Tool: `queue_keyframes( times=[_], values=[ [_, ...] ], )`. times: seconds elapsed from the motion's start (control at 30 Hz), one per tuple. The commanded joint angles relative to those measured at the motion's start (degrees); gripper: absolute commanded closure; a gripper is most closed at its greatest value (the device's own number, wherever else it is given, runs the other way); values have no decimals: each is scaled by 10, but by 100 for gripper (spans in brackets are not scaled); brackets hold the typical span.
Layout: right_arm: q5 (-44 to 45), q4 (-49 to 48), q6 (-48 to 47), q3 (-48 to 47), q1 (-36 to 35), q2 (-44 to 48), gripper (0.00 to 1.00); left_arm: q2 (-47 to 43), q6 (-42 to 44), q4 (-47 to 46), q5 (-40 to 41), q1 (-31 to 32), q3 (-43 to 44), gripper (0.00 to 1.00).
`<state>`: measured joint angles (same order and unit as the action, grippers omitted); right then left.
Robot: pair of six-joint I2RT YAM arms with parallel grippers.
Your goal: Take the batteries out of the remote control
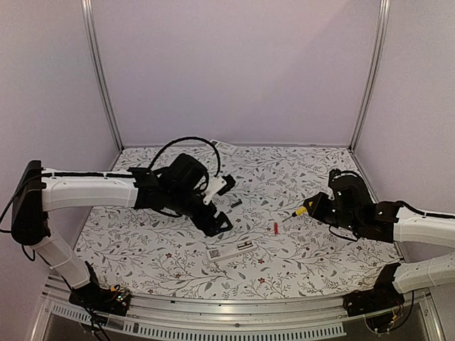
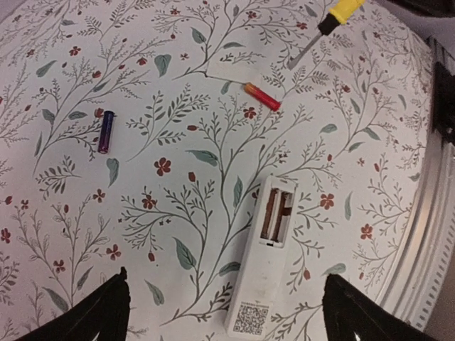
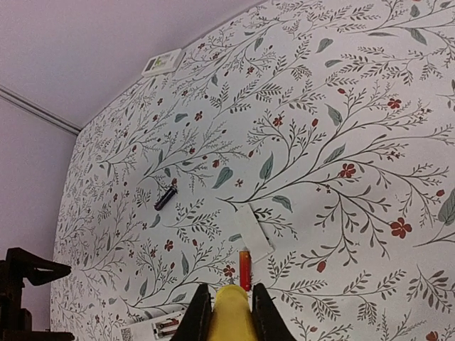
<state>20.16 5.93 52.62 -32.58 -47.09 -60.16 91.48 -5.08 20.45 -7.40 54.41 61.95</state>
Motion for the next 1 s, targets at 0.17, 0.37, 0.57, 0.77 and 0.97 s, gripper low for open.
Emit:
queue_keyframes(
  times=[0.17, 0.37, 0.57, 0.77, 0.97],
  values=[
    [-332, -25, -104, 52, 150, -11, 100, -33, -62, -21, -62, -148, 21, 6],
    [-412, -95, -83, 92, 168, -58, 100, -38, -98, -69, -70, -177, -2, 6],
    [-395, -104, -64, 98, 169, -96, 86, -30, -102, -81, -67, -188, -10, 6],
    [-324, -87, -59, 99, 169, -103, 53, -42, -142, -111, -55, -193, -16, 7],
    [-270, -34, -81, 76, 169, -79, 28, -22, -228, -181, -20, -202, -18, 7]
  ],
)
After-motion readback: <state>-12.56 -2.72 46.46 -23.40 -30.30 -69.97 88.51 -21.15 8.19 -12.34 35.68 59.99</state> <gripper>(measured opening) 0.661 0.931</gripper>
